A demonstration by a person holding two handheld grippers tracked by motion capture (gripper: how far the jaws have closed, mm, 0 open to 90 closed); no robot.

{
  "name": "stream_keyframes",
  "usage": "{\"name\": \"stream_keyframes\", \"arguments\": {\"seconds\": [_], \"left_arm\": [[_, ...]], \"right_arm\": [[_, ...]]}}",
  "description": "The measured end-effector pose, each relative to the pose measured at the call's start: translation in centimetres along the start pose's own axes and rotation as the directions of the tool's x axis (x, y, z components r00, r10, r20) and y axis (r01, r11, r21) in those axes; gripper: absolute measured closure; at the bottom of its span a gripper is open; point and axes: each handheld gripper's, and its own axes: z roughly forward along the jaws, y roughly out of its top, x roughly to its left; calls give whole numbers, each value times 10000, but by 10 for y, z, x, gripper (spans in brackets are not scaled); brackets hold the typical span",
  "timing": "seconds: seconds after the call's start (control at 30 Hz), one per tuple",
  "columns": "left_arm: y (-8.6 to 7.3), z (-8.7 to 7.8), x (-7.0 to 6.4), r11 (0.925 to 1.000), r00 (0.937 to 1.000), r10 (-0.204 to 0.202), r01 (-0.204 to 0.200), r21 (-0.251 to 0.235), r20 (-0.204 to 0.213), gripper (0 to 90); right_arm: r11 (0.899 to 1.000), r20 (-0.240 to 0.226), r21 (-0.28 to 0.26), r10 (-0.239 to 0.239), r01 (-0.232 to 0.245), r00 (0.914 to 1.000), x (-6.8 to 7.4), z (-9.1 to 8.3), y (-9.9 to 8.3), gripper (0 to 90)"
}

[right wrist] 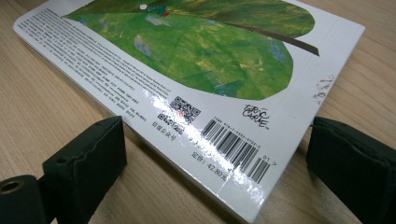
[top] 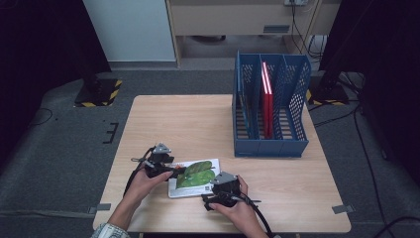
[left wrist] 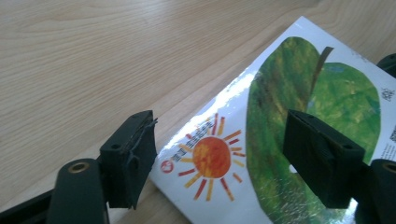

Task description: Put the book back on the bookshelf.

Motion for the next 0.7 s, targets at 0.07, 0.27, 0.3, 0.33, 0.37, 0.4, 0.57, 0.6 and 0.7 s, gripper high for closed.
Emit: {"name": "stream_keyframes", "arguments": {"seconds": [0.07, 0.27, 0.3, 0.33, 0.37, 0.4, 0.57, 0.6, 0.7], "left_arm": [[-2, -3, 4, 10000, 9999, -32, 32, 23, -113, 238], [-8, -3, 11, 9995, 10000, -57, 57, 298, 23, 231], [-8, -1, 11, 9993, 10000, -59, 57, 372, 47, 235], [-8, 0, 10, 9992, 10000, -56, 53, 389, 74, 242], [-8, 2, 10, 9990, 9999, -66, 60, 438, 139, 242], [-9, 4, 9, 9988, 9999, -72, 64, 494, 153, 244], [-7, 7, 10, 9990, 9998, -134, 127, 435, 154, 269], [-7, 7, 11, 9991, 9998, -130, 122, 402, 181, 274], [-7, 8, 10, 9991, 9993, -219, 208, 374, 300, 287]], "right_arm": [[10000, 5, -8, -9, 9, 10000, 0, 0, 0, 56], [10000, -47, 7, -33, 33, 10000, 2, -3, -2, 67], [10000, -17, -44, -74, 74, 10000, 2, -3, -3, 69], [10000, -21, -48, -67, 67, 10000, 3, -4, -3, 71], [9999, -43, -54, -112, 111, 9999, 3, -4, -4, 73], [9999, -71, -37, -107, 107, 9999, 4, -5, -4, 75], [9999, -98, -13, -117, 117, 9999, 5, -6, -4, 78], [9999, -89, -23, -122, 121, 9999, 5, -5, -4, 78], [9999, -98, -7, -113, 113, 9999, 5, -5, -4, 78]]}}
